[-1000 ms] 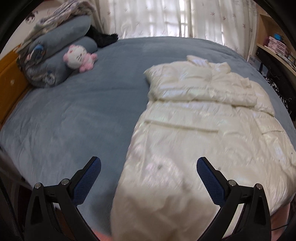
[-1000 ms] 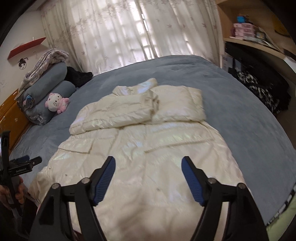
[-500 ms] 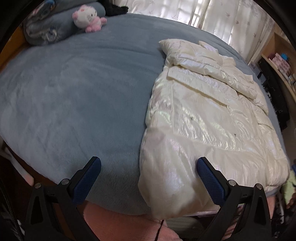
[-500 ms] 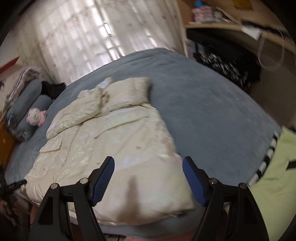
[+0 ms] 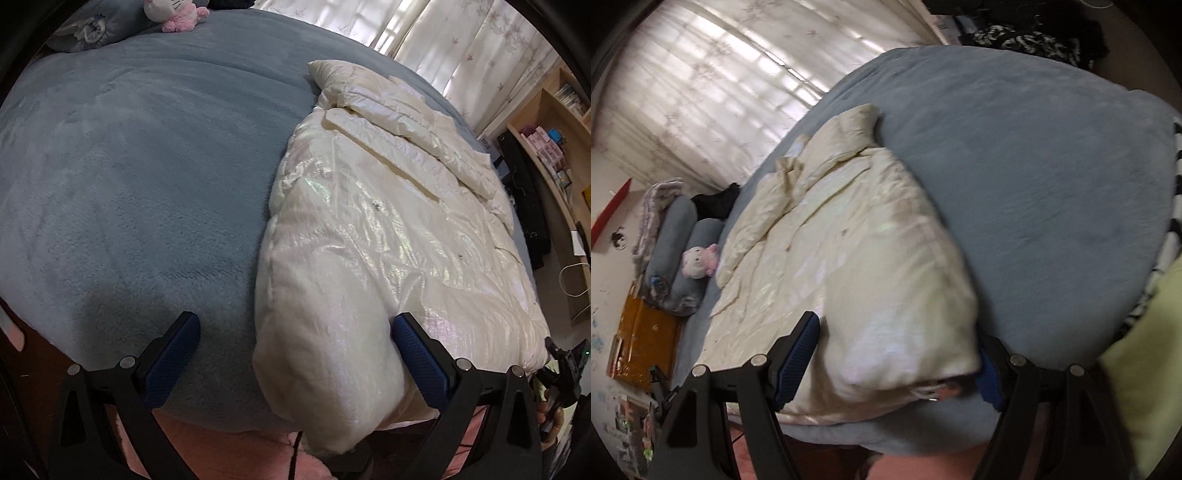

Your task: Fold large clothes

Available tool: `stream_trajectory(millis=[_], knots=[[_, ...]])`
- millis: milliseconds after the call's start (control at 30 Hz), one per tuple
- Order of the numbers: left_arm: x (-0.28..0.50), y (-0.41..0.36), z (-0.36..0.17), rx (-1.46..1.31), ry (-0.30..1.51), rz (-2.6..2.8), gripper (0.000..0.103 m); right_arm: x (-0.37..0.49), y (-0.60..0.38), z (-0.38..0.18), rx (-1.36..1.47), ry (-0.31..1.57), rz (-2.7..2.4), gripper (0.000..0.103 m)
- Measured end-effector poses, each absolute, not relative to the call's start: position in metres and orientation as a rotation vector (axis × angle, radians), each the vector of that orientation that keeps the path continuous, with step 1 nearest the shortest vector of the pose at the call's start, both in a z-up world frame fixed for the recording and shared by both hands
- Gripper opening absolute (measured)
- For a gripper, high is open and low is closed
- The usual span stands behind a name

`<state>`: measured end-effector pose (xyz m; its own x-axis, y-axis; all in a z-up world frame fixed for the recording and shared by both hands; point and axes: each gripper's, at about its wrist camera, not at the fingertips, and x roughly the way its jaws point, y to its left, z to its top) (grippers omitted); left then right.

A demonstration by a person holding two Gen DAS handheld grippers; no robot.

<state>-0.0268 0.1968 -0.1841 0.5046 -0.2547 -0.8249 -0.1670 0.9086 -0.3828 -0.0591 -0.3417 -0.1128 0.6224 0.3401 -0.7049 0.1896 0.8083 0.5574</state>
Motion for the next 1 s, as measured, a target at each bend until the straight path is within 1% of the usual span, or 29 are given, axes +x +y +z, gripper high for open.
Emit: stream_trajectory(millis=[300, 333, 400, 467, 500, 533, 567, 600, 633, 667, 733, 833, 1000], knots=[[-0.027, 0.187, -0.191, -0.545, 1.040, -0.121, 0.102, -0.055, -0.333, -0.128, 0.722, 0.862, 0.104, 0.078], [-0.027, 0.186, -0.191, -0.553, 1.035, -0.112, 0.100, -0.056, -0.332, -0.128, 0.723, 0.856, 0.102, 0.078], [-0.028, 0.183, -0.191, -0.566, 1.017, -0.102, 0.083, -0.058, -0.332, -0.127, 0.722, 0.849, 0.100, 0.078], [-0.029, 0.180, -0.190, -0.589, 1.003, -0.109, 0.049, -0.058, -0.331, -0.126, 0.717, 0.847, 0.094, 0.076], [-0.029, 0.178, -0.188, -0.604, 0.997, -0.108, 0.040, -0.059, -0.331, -0.126, 0.716, 0.845, 0.093, 0.075], [-0.029, 0.176, -0.187, -0.633, 0.983, -0.119, 0.025, -0.059, -0.330, -0.125, 0.716, 0.841, 0.099, 0.067], [-0.029, 0.175, -0.186, -0.652, 0.975, -0.119, 0.018, -0.060, -0.329, -0.124, 0.718, 0.839, 0.110, 0.053], [-0.030, 0.173, -0.184, -0.669, 0.969, -0.101, 0.018, -0.059, -0.328, -0.123, 0.725, 0.840, 0.122, 0.045], [-0.030, 0.170, -0.181, -0.670, 0.964, -0.080, 0.017, -0.059, -0.326, -0.122, 0.735, 0.838, 0.128, 0.035], [-0.031, 0.167, -0.178, -0.661, 0.959, -0.060, 0.016, -0.059, -0.324, -0.118, 0.729, 0.832, 0.117, 0.030], [-0.033, 0.162, -0.170, -0.643, 0.951, -0.027, 0.016, -0.060, -0.319, -0.109, 0.710, 0.818, 0.101, 0.025], [-0.041, 0.168, -0.159, -0.665, 0.937, -0.013, 0.016, -0.066, -0.314, -0.092, 0.687, 0.790, 0.089, 0.022], [-0.058, 0.178, -0.130, -0.696, 0.925, -0.014, 0.015, -0.083, -0.311, -0.059, 0.667, 0.746, 0.109, 0.021]])
